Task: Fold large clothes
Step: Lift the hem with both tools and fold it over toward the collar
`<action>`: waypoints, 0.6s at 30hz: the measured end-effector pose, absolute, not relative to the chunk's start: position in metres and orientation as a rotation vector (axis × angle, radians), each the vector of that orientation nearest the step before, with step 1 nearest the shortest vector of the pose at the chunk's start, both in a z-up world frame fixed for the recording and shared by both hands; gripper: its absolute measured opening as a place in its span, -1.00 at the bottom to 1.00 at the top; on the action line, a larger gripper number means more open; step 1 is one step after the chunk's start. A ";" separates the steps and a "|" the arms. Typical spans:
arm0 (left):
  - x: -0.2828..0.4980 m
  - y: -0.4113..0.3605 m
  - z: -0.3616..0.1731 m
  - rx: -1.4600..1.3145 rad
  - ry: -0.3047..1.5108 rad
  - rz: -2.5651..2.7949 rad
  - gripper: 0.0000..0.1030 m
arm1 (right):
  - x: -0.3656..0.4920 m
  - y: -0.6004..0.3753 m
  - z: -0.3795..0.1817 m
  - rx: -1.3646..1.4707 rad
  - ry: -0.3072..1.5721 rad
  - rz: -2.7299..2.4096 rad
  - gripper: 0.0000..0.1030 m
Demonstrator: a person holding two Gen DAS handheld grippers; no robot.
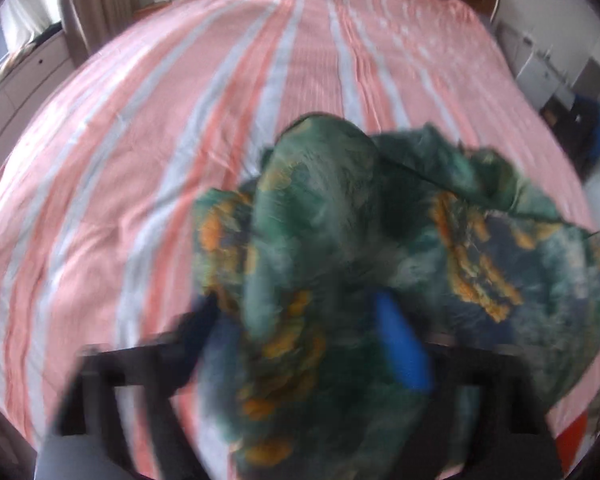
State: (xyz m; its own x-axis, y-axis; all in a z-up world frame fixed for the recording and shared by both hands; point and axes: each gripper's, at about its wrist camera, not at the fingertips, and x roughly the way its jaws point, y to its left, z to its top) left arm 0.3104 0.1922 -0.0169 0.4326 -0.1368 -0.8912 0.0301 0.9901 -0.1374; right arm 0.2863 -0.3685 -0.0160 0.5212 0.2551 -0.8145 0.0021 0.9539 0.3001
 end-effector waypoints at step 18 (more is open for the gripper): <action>0.392 0.148 0.004 0.129 0.779 0.122 -0.86 | 0.363 -0.309 0.063 -0.103 0.602 -0.115 -0.77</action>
State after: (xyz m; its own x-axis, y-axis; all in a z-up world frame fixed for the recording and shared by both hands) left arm 0.3918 0.1483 0.0043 0.7053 0.1569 -0.6913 -0.0616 0.9851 0.1607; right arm 0.3630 -0.3090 0.0630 0.8181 -0.1380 -0.5583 0.0778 0.9884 -0.1303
